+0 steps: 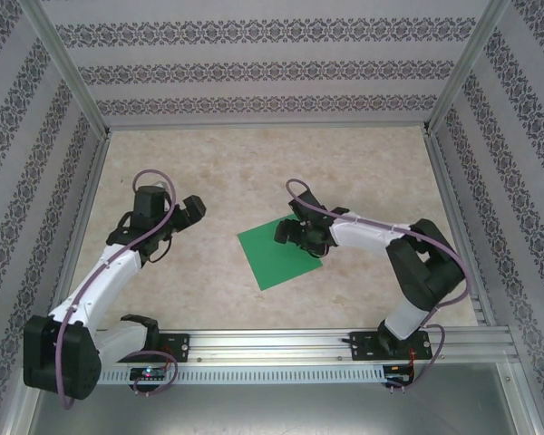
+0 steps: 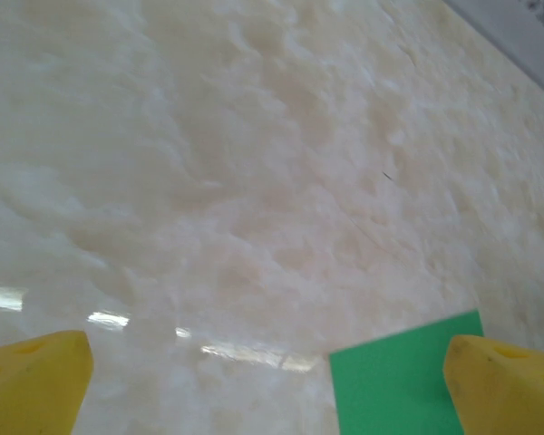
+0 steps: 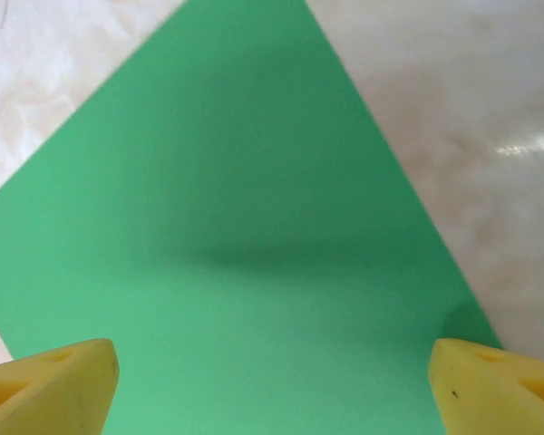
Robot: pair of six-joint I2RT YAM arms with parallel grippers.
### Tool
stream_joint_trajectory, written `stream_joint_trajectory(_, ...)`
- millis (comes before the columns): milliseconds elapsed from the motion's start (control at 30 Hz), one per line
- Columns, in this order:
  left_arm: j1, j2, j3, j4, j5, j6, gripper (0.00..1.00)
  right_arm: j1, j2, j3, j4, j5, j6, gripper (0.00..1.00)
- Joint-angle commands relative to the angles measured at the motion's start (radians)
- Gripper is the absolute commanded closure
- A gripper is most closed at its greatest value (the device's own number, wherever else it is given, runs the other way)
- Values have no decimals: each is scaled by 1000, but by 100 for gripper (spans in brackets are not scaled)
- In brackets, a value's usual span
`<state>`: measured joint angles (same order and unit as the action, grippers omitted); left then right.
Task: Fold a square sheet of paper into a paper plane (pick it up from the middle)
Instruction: Move the square sheet of paper to the center of the table.
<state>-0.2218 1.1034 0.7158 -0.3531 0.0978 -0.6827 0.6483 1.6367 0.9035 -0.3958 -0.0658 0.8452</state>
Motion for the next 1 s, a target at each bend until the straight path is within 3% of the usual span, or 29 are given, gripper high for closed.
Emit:
stream_joint_trajectory(0, -63, 25, 35, 52, 24, 0, 0, 22, -111, -30, 64, 43, 31, 11)
stream_joint_trajectory(100, -78, 28, 46, 39, 1, 4, 0, 58, -147, -12, 87, -19, -57, 12)
stream_joint_trajectory(233, -80, 14, 68, -13, -54, 50, 0, 126, -40, 73, 55, -156, -113, 17)
stream_joint_trajectory(400, -79, -58, 83, -103, -182, 105, 0, 236, 125, 201, -12, -144, -153, 23)
stream_joint_trajectory(500, -79, -134, 80, -164, -295, 96, 0, 258, 191, 236, -9, -149, -162, 27)
stream_joint_trajectory(600, -78, -187, 81, -207, -341, 100, 0, 261, 233, 263, -2, -142, -159, 28)
stream_joint_trajectory(700, -79, -213, 73, -212, -328, 103, 0, 254, 259, 280, 9, -110, -142, 29)
stream_joint_trajectory(967, -83, -128, 83, -177, -134, 101, 0, 207, 335, 359, 35, -34, -61, 27)
